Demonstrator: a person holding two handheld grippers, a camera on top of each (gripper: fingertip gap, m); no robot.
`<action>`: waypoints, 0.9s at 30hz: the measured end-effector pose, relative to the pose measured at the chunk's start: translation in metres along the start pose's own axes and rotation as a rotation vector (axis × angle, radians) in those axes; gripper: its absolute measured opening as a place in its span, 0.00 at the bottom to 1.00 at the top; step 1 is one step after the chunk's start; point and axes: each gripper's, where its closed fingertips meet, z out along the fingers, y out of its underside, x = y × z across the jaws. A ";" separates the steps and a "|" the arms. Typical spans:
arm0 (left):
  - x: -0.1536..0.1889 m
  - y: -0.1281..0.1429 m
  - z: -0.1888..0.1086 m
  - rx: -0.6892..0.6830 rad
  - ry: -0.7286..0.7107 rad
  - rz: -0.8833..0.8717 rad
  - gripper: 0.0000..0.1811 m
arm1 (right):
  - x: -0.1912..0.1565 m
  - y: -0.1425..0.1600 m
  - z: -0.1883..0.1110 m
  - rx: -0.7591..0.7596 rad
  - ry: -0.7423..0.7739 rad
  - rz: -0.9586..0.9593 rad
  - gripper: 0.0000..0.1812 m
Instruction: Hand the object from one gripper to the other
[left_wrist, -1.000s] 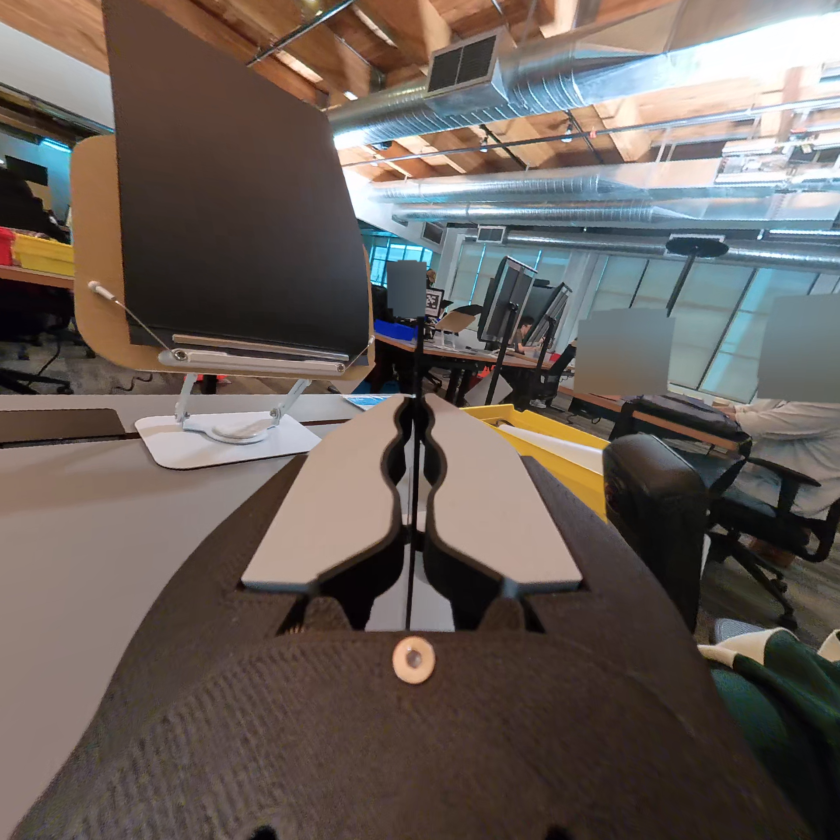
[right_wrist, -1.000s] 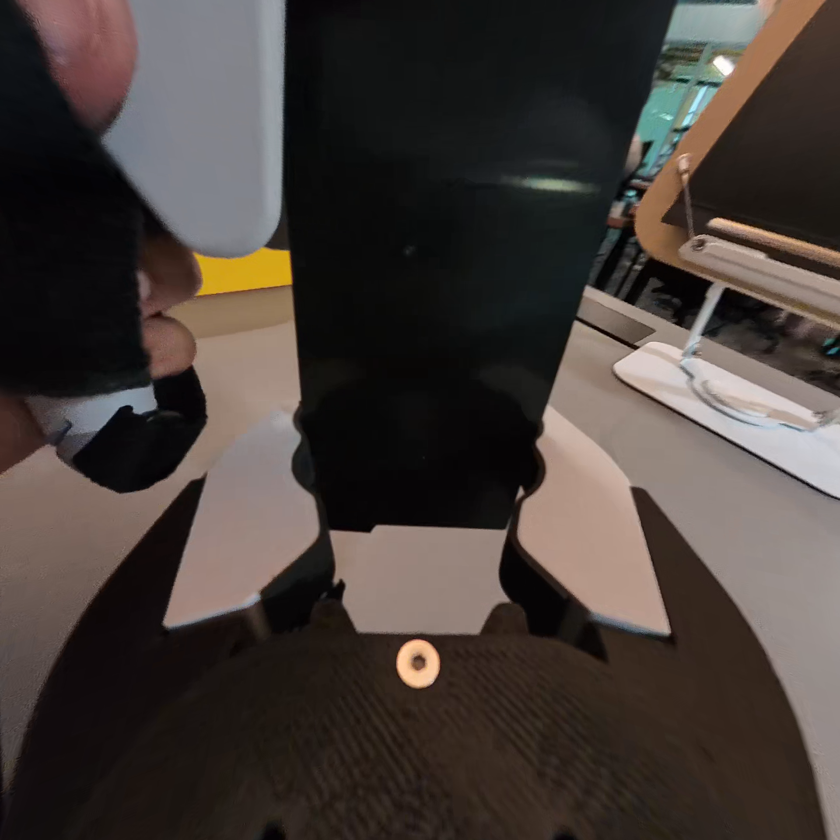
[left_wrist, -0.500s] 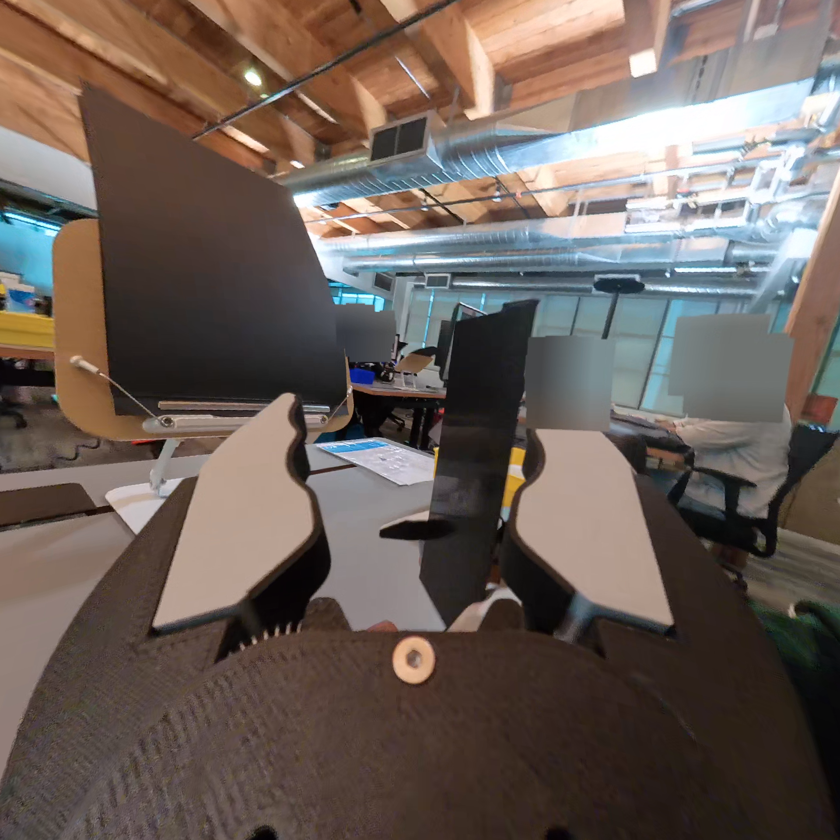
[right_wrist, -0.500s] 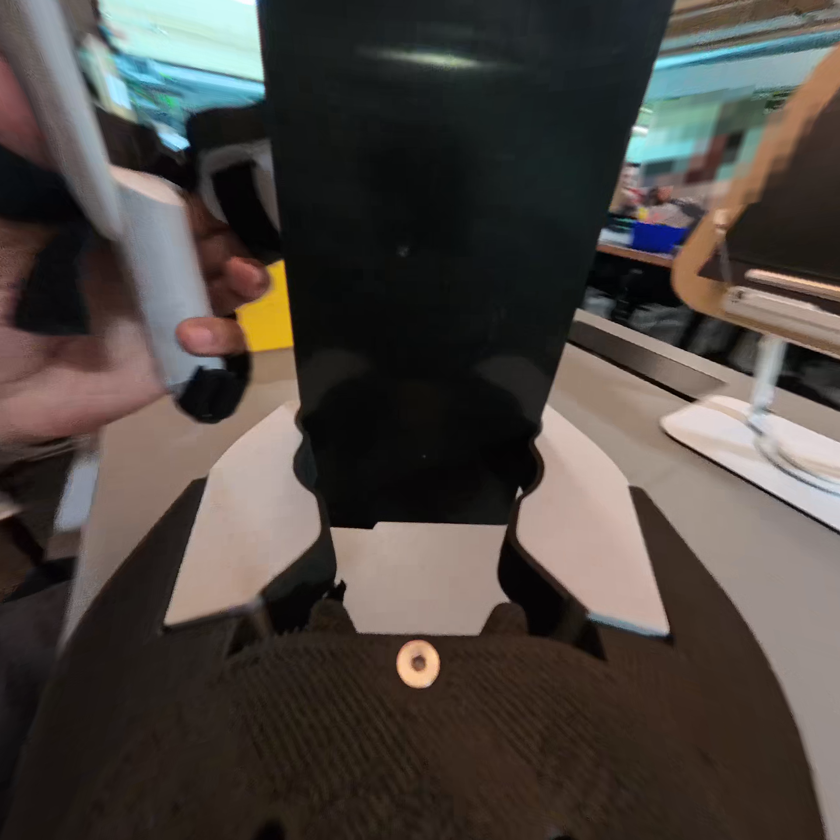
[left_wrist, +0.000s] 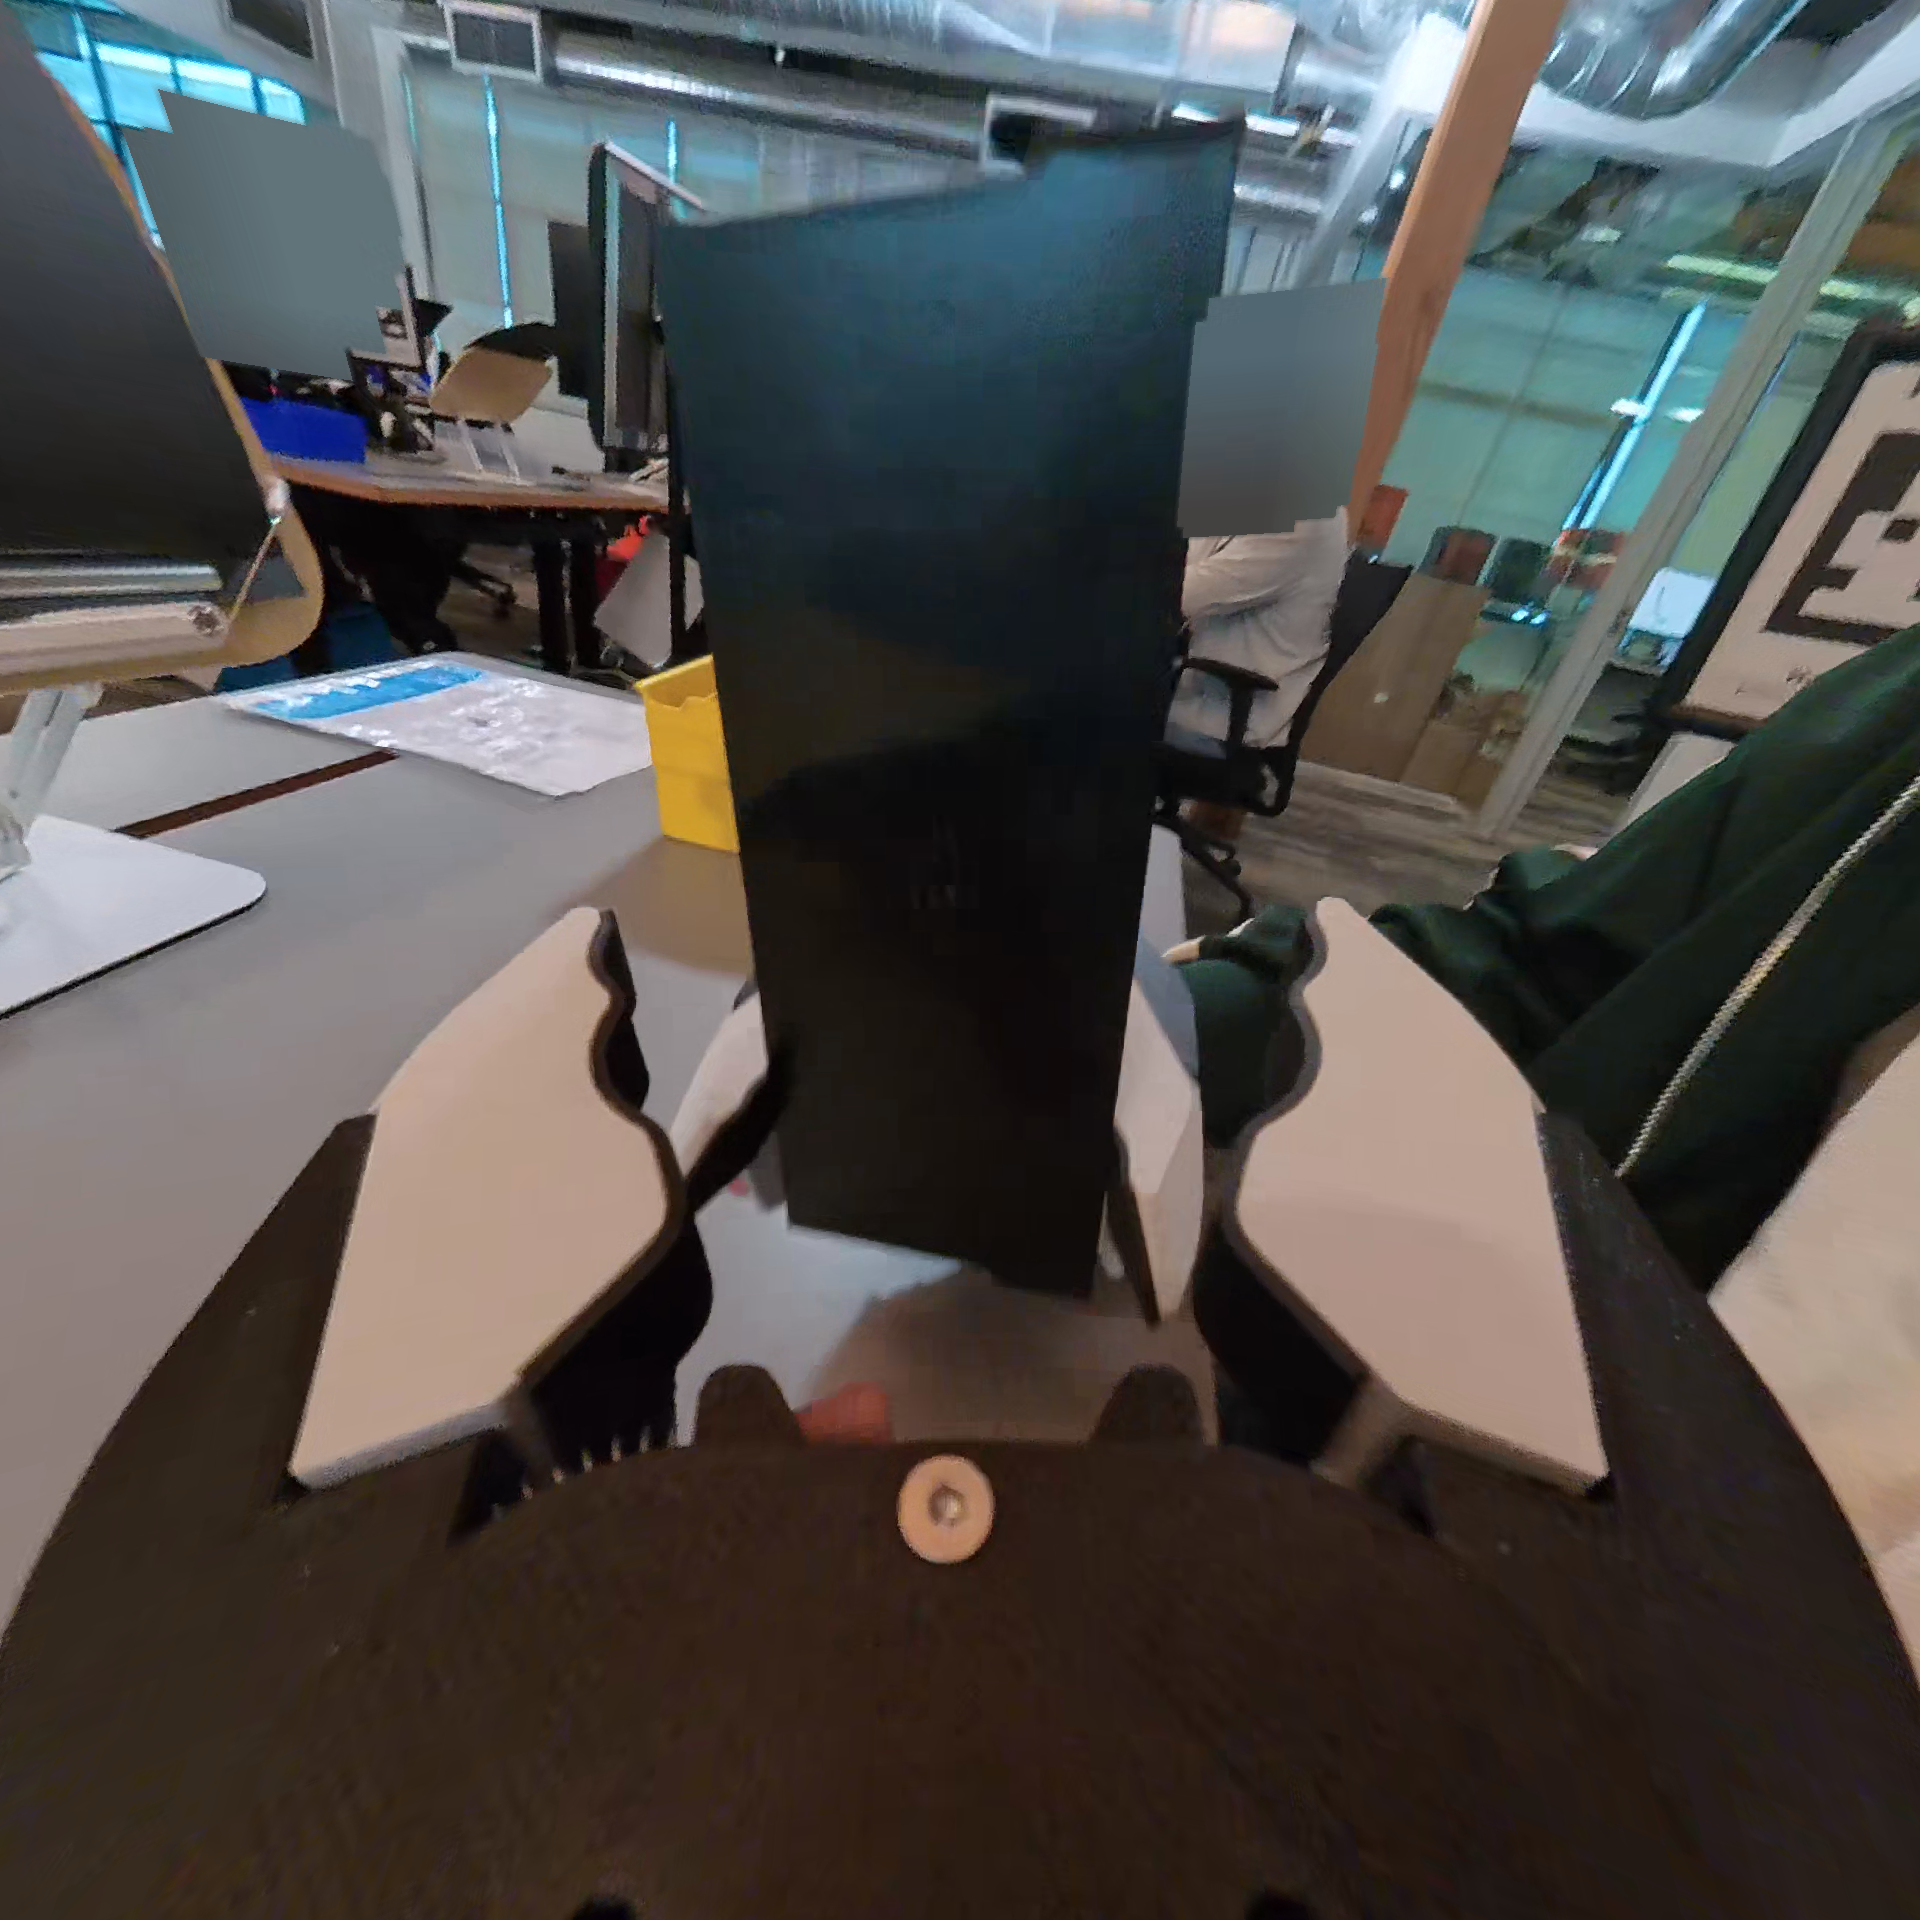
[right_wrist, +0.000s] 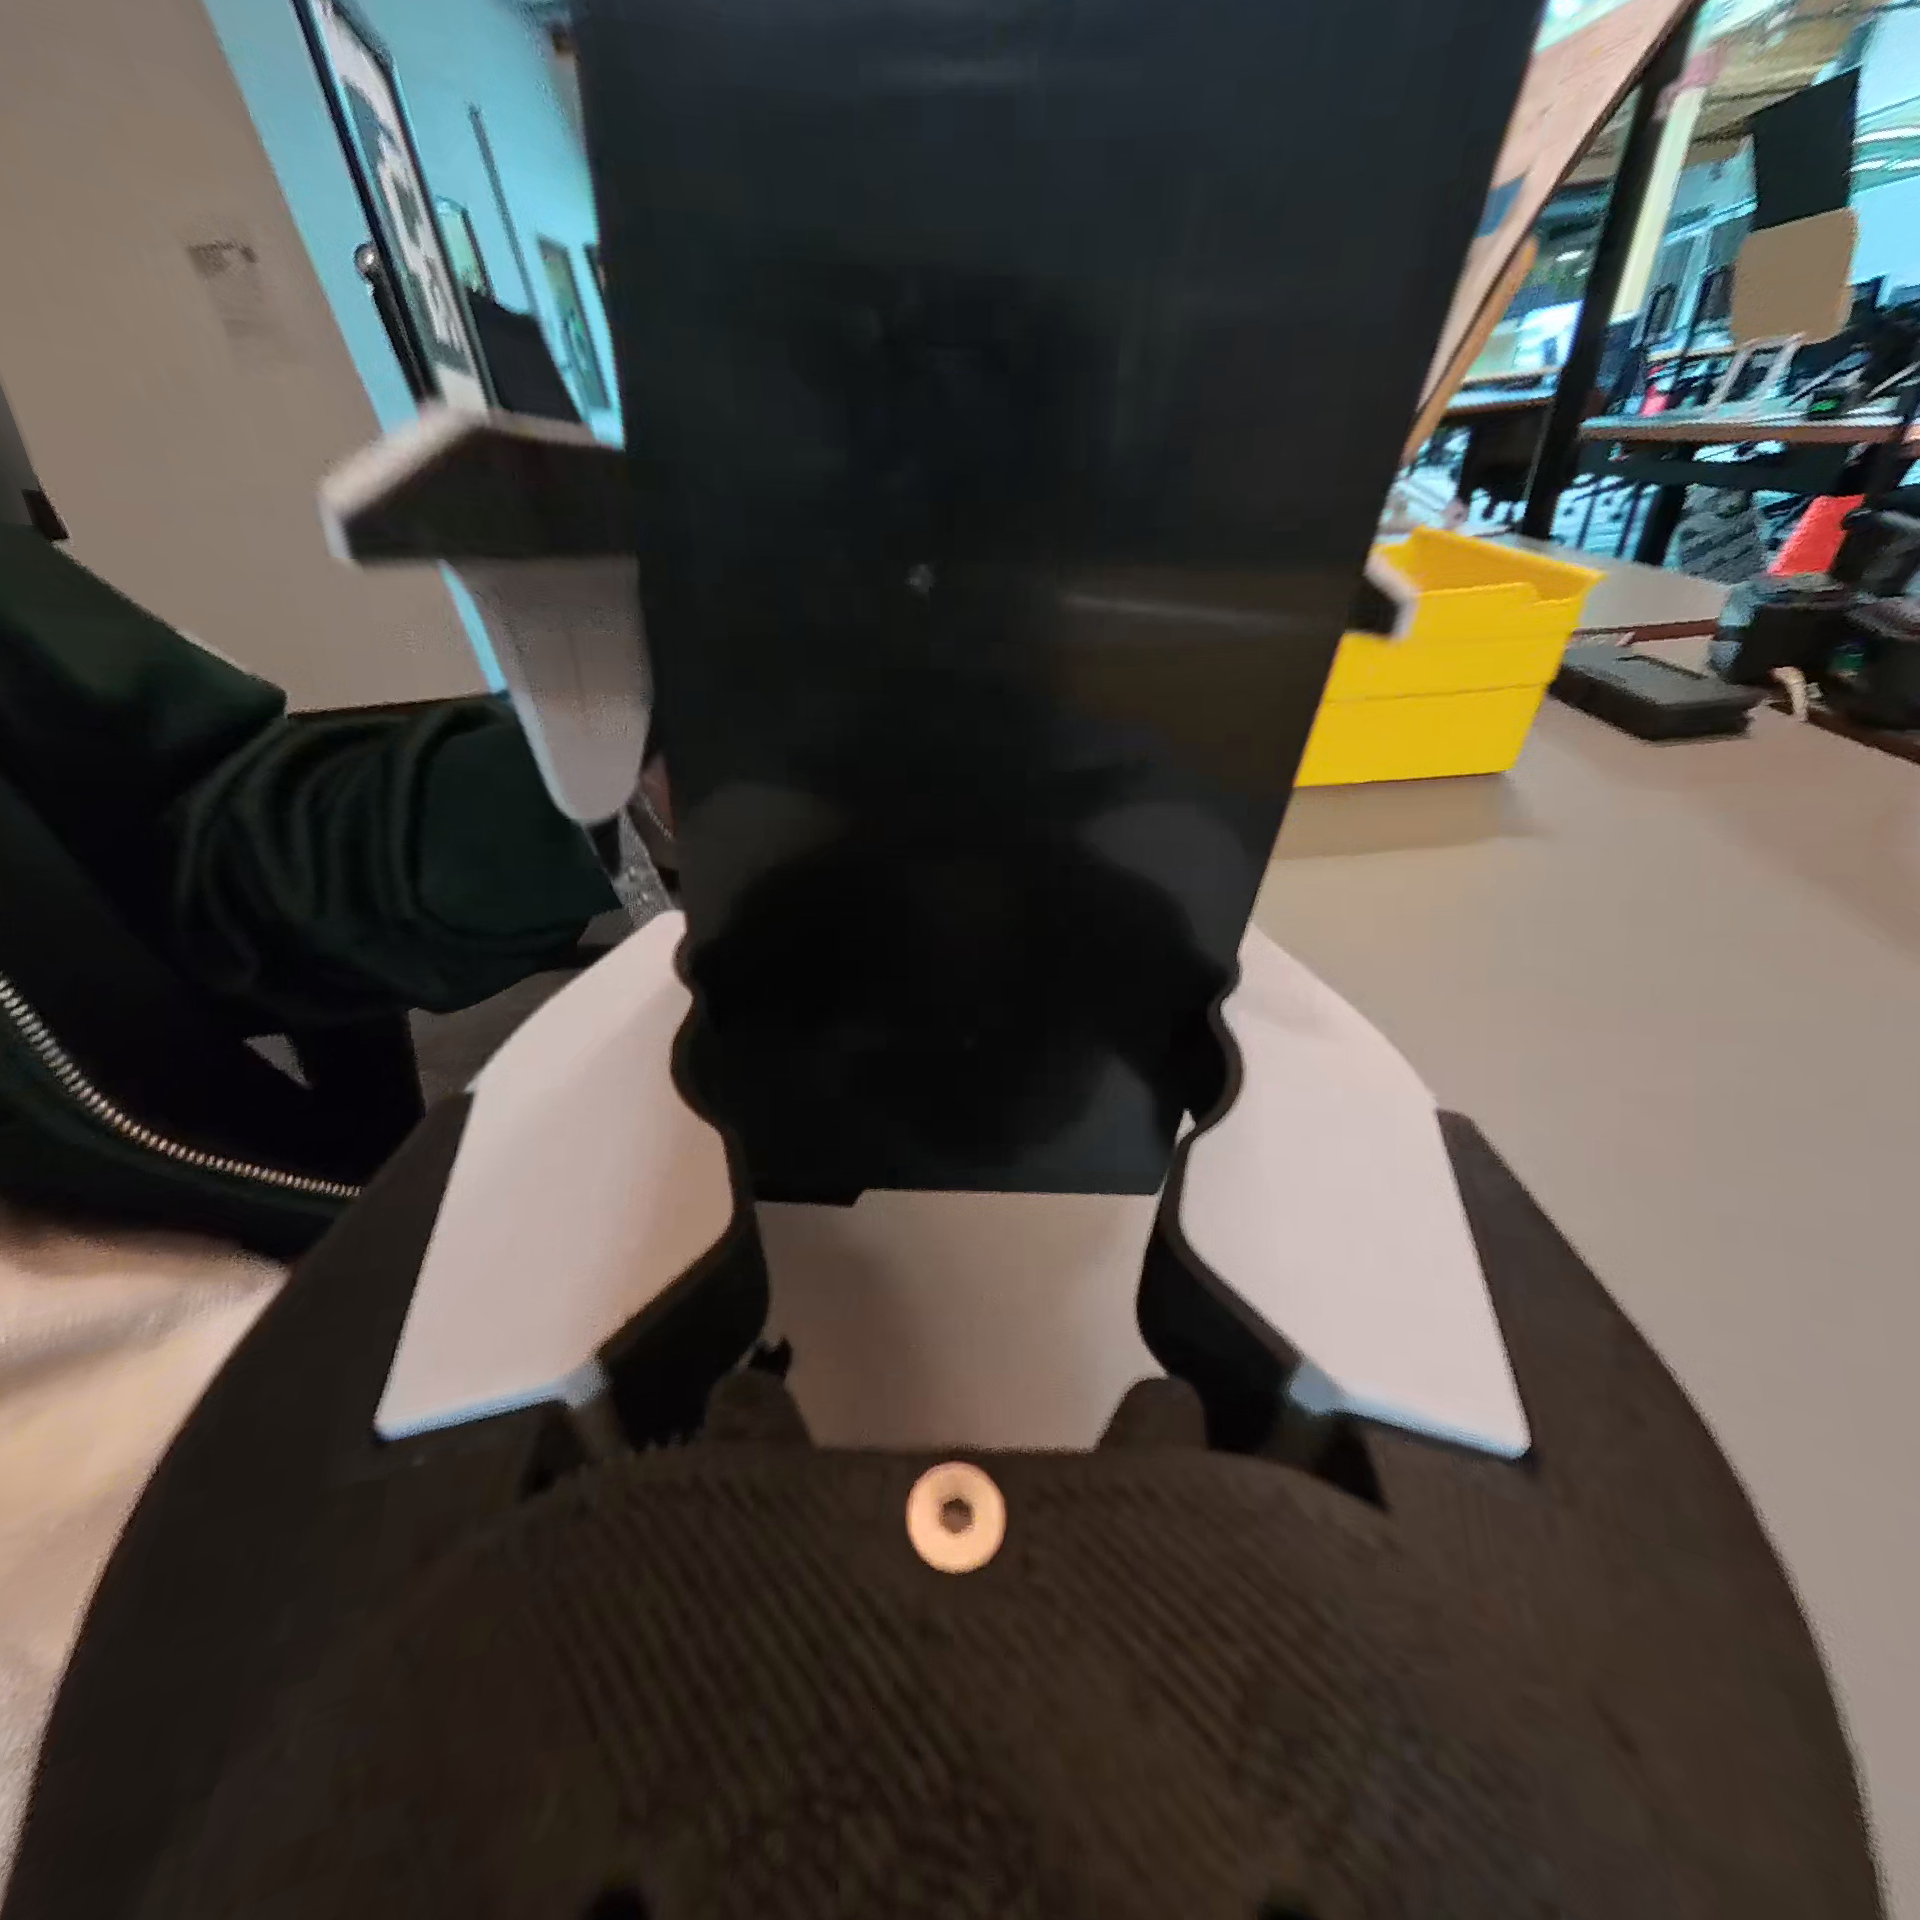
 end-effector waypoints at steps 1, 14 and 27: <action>0.004 -0.004 0.001 0.010 0.018 -0.010 0.66 | -0.004 0.003 0.004 -0.016 -0.013 -0.009 0.50; 0.030 -0.018 0.007 0.040 0.105 0.040 0.53 | -0.034 0.006 0.024 -0.035 -0.086 -0.056 0.50; -0.007 -0.026 -0.007 0.067 -0.139 0.086 0.52 | 0.006 0.007 0.005 0.002 0.028 0.064 0.69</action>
